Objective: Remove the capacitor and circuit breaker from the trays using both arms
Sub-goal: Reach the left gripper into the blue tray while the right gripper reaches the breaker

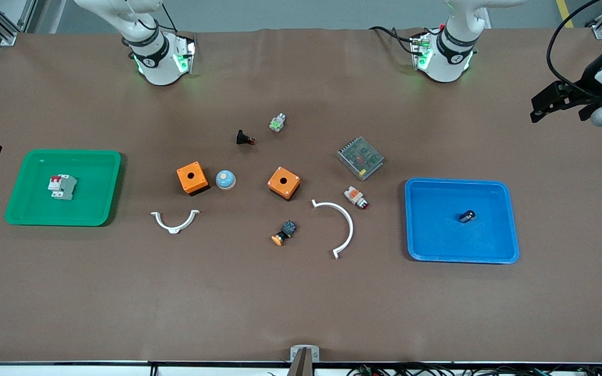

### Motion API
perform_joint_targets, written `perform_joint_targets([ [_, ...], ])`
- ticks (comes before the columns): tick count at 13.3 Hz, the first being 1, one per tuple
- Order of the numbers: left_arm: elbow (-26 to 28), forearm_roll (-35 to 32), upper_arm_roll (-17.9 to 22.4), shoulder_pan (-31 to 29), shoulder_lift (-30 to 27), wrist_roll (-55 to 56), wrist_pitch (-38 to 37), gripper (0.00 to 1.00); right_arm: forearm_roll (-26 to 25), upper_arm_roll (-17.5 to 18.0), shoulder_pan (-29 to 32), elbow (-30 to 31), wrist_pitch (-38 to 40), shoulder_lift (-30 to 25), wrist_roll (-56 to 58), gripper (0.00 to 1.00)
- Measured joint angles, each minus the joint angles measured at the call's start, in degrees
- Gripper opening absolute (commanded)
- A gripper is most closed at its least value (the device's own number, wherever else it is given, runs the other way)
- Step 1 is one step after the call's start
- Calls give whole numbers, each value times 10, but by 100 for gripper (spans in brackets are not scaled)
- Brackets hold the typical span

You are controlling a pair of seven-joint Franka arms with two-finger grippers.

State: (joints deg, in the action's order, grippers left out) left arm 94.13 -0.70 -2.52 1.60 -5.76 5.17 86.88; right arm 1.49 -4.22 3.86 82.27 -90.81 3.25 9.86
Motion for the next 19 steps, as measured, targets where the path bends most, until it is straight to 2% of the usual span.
perform_joint_targets([
  [6,-4,0,0,-1,14,0,0,100,0,0,0,0,0,0,0,100],
  [9,-22,0,2,-2,78,0,6,100,-2,-1,7,0,4,2,0,100],
  [12,-17,-13,3,-2,154,0,59,100,-2,-1,17,1,7,20,0,100],
  [14,13,-17,3,-2,185,1,126,100,-2,-1,21,1,7,32,0,100],
  [16,66,-18,3,-8,196,3,205,100,-4,-1,34,1,9,39,0,100],
  [19,147,-18,3,-21,211,3,318,100,-4,-1,80,4,17,47,33,100],
])
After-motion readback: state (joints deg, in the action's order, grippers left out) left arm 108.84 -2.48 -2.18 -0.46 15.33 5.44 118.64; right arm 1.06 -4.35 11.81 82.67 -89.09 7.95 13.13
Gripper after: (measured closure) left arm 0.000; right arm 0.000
